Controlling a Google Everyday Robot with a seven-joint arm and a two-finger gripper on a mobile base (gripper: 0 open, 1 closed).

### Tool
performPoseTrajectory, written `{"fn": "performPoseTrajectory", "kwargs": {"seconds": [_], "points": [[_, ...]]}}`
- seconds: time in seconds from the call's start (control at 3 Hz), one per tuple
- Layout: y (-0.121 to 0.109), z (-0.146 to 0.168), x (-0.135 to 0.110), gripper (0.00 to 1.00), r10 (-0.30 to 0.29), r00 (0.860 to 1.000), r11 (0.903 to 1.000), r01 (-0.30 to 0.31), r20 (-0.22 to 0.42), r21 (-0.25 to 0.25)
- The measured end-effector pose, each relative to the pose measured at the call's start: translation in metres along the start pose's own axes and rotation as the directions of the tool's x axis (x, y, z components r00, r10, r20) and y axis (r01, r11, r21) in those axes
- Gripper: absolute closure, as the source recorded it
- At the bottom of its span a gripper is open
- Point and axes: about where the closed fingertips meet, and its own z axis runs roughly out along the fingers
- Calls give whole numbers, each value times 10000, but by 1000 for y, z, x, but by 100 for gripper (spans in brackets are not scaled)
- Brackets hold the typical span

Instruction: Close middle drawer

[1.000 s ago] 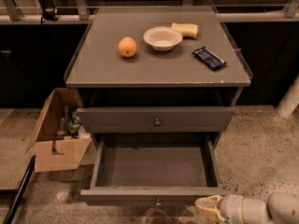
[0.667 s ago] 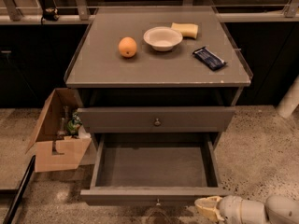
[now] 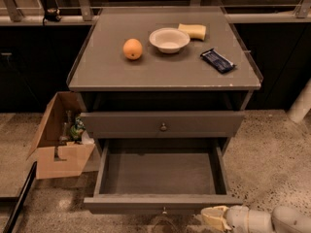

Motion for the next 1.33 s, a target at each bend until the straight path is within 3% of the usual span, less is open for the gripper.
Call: {"fn": "performPoseTrajectory", "kwargs": {"seconds": [0.67,1.33], "points": [[-16,7,2,100,157,9984,9995,-172,543,272],[-25,14,-11,100,-141,9980,9988,111,624,481]]}}
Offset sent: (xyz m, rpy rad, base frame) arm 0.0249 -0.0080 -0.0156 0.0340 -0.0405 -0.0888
